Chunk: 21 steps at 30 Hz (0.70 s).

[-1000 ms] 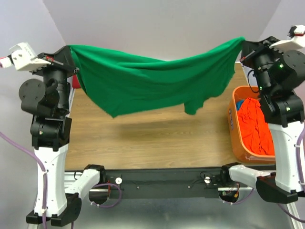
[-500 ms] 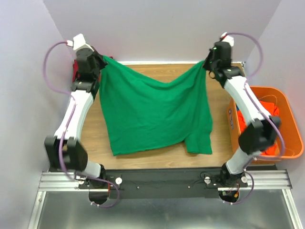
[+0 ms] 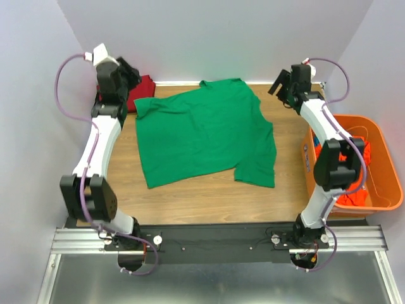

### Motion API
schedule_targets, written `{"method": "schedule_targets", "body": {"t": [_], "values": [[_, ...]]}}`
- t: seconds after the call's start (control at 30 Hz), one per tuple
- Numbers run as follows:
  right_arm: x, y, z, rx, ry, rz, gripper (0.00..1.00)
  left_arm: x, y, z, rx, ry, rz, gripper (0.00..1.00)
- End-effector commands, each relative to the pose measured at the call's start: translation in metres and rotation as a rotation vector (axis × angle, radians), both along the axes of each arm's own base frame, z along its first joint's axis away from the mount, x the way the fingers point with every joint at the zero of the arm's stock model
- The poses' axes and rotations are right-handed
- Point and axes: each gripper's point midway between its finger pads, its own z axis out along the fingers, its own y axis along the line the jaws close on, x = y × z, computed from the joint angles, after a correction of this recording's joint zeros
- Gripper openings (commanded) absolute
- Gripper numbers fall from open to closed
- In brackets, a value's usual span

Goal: Fold and stack the t-shirts
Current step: Flatten out the tshirt

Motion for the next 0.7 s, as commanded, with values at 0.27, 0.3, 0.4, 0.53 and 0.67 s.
{"method": "schedule_targets", "body": {"t": [0.27, 0.3, 0.4, 0.53, 0.67], "values": [[-0.135, 0.013, -0.075, 0.117, 0.173, 0.011, 0.84, -0.178, 0.022, -0.164, -0.219, 0.327, 0.245, 0.42], [-0.141, 0.013, -0.082, 0.117, 0.187, 0.013, 0.84, -0.189, 0.02, -0.16, -0.237, 0.299, 0.241, 0.42], [-0.158, 0.014, -0.105, 0.123, 0.234, 0.02, 0.82, -0.211, 0.012, -0.193, -0.259, 0.353, 0.231, 0.4], [-0.178, 0.012, -0.124, 0.117, 0.269, 0.016, 0.82, -0.23, -0.003, -0.231, -0.268, 0.443, 0.209, 0.4], [-0.183, 0.009, -0.124, 0.111, 0.263, 0.009, 0.82, -0.243, -0.02, -0.252, -0.264, 0.51, 0.209, 0.4]]}}
